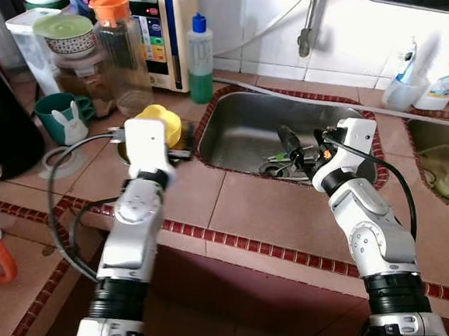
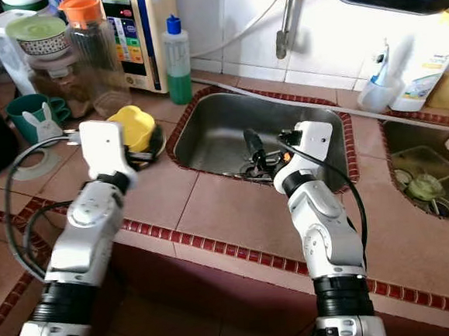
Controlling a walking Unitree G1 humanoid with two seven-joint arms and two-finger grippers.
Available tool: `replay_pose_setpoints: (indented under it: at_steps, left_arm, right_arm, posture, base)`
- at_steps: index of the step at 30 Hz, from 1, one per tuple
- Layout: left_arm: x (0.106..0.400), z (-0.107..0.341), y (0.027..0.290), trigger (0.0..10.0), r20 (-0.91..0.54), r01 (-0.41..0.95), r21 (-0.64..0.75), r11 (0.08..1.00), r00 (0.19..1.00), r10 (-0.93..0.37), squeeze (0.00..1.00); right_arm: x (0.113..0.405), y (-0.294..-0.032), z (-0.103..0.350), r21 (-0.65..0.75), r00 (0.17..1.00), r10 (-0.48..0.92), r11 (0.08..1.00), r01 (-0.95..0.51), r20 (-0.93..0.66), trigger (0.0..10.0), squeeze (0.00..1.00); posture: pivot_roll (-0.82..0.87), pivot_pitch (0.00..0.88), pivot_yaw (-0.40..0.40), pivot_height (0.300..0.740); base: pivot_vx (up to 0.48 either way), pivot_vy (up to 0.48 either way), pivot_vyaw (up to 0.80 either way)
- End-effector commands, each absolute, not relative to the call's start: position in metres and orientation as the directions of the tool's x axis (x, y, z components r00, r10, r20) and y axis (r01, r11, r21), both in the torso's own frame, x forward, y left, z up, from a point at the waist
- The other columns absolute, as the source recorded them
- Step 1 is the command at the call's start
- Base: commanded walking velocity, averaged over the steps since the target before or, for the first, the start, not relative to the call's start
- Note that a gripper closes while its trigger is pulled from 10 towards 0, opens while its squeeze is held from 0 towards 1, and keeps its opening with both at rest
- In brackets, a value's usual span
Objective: Kitchen organization
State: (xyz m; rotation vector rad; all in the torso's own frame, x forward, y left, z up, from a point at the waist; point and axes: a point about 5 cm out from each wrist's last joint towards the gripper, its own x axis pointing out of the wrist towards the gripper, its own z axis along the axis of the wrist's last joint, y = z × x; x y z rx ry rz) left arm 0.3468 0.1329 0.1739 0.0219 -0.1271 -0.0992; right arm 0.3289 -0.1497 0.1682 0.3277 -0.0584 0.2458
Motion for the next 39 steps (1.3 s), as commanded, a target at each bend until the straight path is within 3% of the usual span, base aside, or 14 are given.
replay_pose_setpoints:
  at_steps: [1,11,21,27,33,36,39]
  left_arm:
    - [0.353,0.180,0.133,10.0,0.144,0.091,0.034,0.995,0.985,-0.095,0.00]
    - [0.366,0.177,0.146,10.0,0.095,0.039,0.032,0.999,0.995,-0.042,0.00]
    - [0.389,0.173,0.161,10.0,-0.055,0.065,0.182,0.981,0.997,-0.056,0.00]
    - [0.395,0.179,0.167,10.0,-0.058,0.082,0.250,0.965,0.996,-0.070,0.00]
    - [0.401,0.178,0.179,10.0,-0.123,-0.043,0.072,0.996,0.991,0.052,0.00]
    - [0.404,0.187,0.189,10.0,-0.095,-0.138,-0.087,0.987,0.987,0.130,0.00]
    - [0.405,0.187,0.189,10.0,-0.116,-0.130,-0.101,0.986,0.986,0.118,0.00]
  right_arm:
    - [0.323,-0.145,0.178,0.284,0.968,0.229,0.926,-0.250,0.106,10.0,0.00]
    - [0.309,-0.129,0.190,0.207,0.963,0.235,0.944,-0.258,0.130,10.0,0.00]
    - [0.294,-0.119,0.192,0.241,0.939,0.322,0.908,-0.341,0.117,10.0,0.00]
    - [0.291,-0.118,0.193,0.249,0.938,0.326,0.905,-0.345,0.113,10.0,0.00]
    - [0.290,-0.116,0.192,0.250,0.936,0.337,0.902,-0.353,0.105,10.0,0.00]
    - [0.289,-0.113,0.192,0.256,0.933,0.345,0.897,-0.360,0.101,10.0,0.00]
    - [0.289,-0.112,0.191,0.256,0.933,0.347,0.897,-0.361,0.100,10.0,0.00]
  posture:
    - [0.11,0.000,-0.035,0.740]
    - [0.09,0.002,-0.023,0.740]
    - [0.06,0.011,0.002,0.740]
    - [0.07,0.016,0.003,0.740]
    - [0.07,0.016,0.004,0.740]
    - [0.07,0.013,0.004,0.740]
    - [0.07,0.012,0.005,0.740]
  base:
    - [0.000,0.000,0.00]
    - [0.000,0.000,0.00]
    - [0.000,0.000,0.00]
    - [0.000,0.000,0.00]
    - [0.000,0.000,0.00]
    - [0.000,0.000,0.00]
    - [0.000,0.000,0.00]
